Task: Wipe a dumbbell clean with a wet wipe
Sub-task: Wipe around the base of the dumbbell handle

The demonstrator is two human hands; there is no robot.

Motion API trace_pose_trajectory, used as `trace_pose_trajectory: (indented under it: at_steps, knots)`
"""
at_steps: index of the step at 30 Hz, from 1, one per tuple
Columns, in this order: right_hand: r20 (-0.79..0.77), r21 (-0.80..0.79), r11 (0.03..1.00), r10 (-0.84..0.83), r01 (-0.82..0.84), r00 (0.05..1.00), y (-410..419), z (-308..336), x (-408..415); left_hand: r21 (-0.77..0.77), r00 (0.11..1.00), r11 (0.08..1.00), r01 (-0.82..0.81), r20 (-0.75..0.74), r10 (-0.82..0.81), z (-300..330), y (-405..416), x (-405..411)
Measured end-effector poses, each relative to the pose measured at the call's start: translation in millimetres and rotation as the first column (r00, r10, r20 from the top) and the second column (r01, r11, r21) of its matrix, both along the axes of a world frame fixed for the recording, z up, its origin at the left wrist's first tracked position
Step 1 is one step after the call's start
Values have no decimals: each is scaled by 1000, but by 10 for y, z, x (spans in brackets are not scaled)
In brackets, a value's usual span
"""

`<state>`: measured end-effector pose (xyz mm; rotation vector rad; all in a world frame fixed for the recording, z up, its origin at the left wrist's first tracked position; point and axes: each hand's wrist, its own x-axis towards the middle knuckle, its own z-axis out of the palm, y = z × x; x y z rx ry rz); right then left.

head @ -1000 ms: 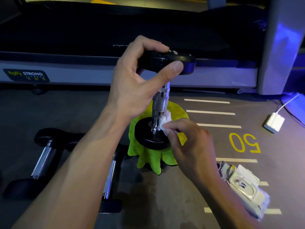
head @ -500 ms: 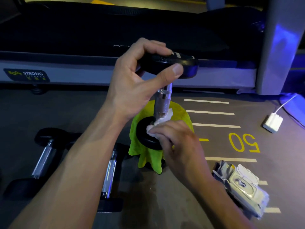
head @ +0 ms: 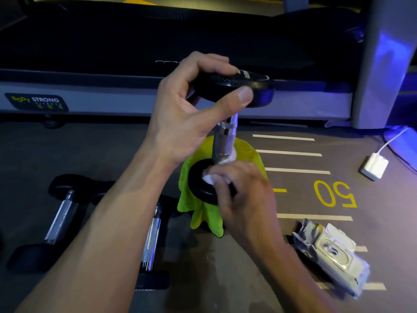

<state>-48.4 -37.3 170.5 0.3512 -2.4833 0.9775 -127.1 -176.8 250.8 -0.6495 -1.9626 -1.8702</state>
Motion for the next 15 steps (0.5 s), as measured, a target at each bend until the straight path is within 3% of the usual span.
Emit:
trace_pose_trajectory:
  at_steps: [2,5,7,10,13,14,15]
  knots:
    - [106,-126,992,-12,26,994,204,26,-36,-7,1000,1000,2,1,-2,1,-13,9]
    - [238,-168,986,38,3,970,348,100,-131,-15,1000,1000,0,-16,-1,-8,19,11]
    - [292,-334,942,138,-34,946,322,160,-99,-12,1000,1000,-11,-12,11,-13,27,-11]
    - [262,-662,748,273,-34,926,267,302,28,16,1000,1000,-22,6,22,-21,2,-76]
    - [252,-860,485,138,157,958,337,327,-7,50,1000,998,-27,14,27,-24,-45,-121]
    - [253,-868,461,85,187,964,343,313,-40,59,999,998,-32,20,31,-29,-59,-129]
    - [239,-848,497,48,184,970,330,287,-74,64,999,997,-35,23,33,-37,-69,-137]
